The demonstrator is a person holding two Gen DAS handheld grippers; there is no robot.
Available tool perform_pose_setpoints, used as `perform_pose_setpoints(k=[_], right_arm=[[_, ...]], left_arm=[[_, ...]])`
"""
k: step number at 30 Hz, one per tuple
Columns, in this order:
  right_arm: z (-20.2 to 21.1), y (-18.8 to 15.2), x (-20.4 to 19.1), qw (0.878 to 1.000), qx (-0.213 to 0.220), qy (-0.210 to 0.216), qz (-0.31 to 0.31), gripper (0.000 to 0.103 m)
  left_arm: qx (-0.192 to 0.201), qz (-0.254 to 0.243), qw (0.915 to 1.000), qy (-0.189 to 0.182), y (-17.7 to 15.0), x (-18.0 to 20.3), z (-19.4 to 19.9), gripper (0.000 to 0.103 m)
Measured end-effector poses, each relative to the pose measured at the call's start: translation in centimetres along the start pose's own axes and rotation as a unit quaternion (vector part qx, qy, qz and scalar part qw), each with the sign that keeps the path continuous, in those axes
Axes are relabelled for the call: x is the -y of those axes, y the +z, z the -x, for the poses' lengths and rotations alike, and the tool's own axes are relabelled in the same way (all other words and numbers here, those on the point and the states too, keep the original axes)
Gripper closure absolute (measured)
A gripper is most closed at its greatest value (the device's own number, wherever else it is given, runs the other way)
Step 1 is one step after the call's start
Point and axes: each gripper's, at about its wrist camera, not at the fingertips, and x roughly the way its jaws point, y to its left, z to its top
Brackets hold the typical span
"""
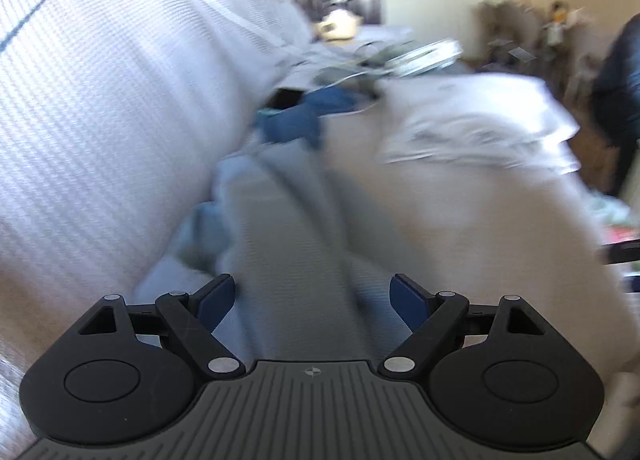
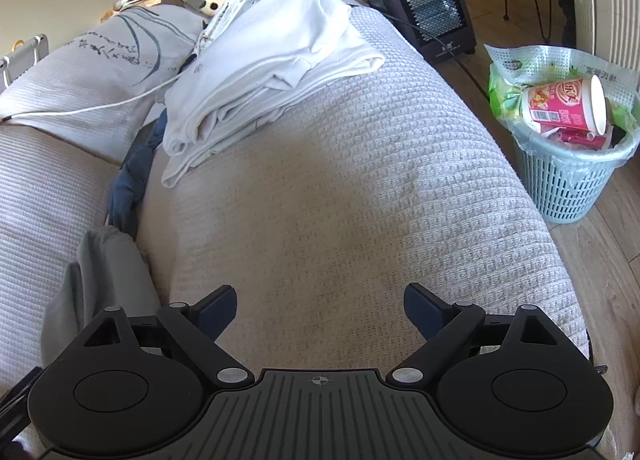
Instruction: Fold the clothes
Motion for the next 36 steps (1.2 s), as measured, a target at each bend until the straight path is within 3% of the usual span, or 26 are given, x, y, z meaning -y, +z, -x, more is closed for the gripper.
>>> perform_pose_setpoints(k=[5,7,8,12,14,17,20,22,24,26,27,30,32,35,36], right_arm=[[-0.1,0.0,0.0,1.000,-0.003,0.000,0.000,0.010],[-0.1,0.0,0.0,1.000,-0.003,0.000,0.000,0.010],[-0.2,0.0,0.0,1.000,-0.004,-0.001,0.000,0.010],[-0.2,0.0,0.1,1.000,-0.002,-0.002,-0.001,0.010],[-0.2,0.0,0.1,1.000,0.001,-0.004,-0.002,0.010],[0.0,0.1,0.3,1.000,0.011,-0.015,-0.004,0.010],[0.2,0.2,0.7,0.999,0.022,-0.020,-0.015,0.010],[0.3,0.3,1.1,0.999,0.024,-0.023,-0.024,0.010],[0.3,0.4,1.2,0.999,0.023,-0.025,-0.027,0.010],[0.3,0.4,1.2,0.999,0.021,-0.027,-0.027,0.010],[0.2,0.3,1.1,0.999,0.021,-0.026,-0.026,0.010],[0.2,0.3,1.0,0.999,0.020,-0.025,-0.022,0.010],[0.3,0.3,1.1,0.999,0.023,-0.023,-0.022,0.010],[0.3,0.2,1.1,0.999,0.023,-0.023,-0.023,0.010],[0.3,0.2,1.1,0.999,0.022,-0.024,-0.023,0.010]], left_arm=[[-0.012,0.015,0.9997,0.017,0.2,-0.2,-2.3,0.020],[0.002,0.021,0.9997,-0.009,0.2,-0.4,-2.2,0.060],[0.004,0.024,0.9992,-0.031,0.2,-0.4,-2.0,0.086],[0.011,0.045,0.9931,-0.108,0.3,-0.2,-0.4,0.093],[0.018,0.048,0.9856,-0.161,0.3,0.4,1.3,0.094],[0.022,0.031,0.9662,-0.255,0.0,2.4,4.1,0.094],[-0.005,0.002,0.9398,-0.342,-1.2,5.4,5.7,0.094],[-0.026,-0.027,0.9221,-0.385,-2.7,7.6,6.4,0.094],[-0.049,-0.053,0.9107,-0.407,-4.3,9.6,6.3,0.093],[-0.066,-0.074,0.9088,-0.405,-5.9,11.1,6.3,0.086],[-0.073,-0.081,0.9095,-0.401,-6.5,11.6,6.2,0.077],[-0.081,-0.066,0.9147,-0.390,-7.1,11.6,5.8,0.062],[-0.080,-0.054,0.9196,-0.381,-6.7,11.3,6.0,0.058],[-0.046,-0.036,0.9228,-0.381,-4.9,10.1,7.5,0.050],[-0.022,-0.032,0.9229,-0.383,-4.1,9.4,8.2,0.037]])
